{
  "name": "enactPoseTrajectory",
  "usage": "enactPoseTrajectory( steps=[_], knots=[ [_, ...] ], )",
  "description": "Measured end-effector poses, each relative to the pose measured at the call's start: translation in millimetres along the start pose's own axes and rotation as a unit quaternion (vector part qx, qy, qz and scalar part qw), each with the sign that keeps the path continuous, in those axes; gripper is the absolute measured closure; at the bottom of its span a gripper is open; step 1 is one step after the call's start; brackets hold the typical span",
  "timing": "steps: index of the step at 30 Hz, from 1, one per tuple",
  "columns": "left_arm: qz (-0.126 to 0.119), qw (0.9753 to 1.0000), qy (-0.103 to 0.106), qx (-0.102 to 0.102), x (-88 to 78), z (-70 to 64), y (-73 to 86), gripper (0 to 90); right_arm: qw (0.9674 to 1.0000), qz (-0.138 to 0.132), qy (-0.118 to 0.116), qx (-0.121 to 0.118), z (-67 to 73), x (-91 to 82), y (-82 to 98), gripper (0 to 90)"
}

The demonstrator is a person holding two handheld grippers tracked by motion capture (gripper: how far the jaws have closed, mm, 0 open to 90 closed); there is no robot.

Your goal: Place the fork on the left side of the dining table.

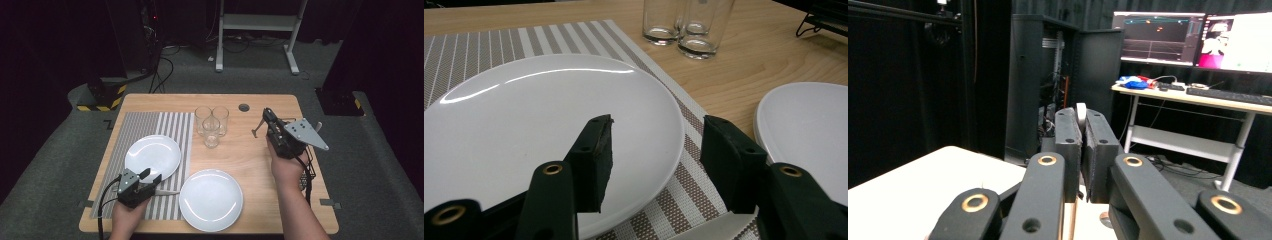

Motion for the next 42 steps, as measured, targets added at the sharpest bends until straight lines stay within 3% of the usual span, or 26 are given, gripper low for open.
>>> enactPoseTrajectory(
  steps=[42],
  knots=[
    [-0.003,1.0,0.002,0.002,-1.1,0.3,-2.5,46.4,0.9963,0.022,-0.083,0.0,73.7,7.8,34.2,86.6]
  ],
)
Point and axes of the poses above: each handheld gripper's, and its own axes: x roughly forward along the jaws, y roughly out of its underside, z roughly to its left, the point moved 8 cm from there along x, roughly forward along the jaws, and after that the axes turned 2 degrees about y, right-handed, at the moved point
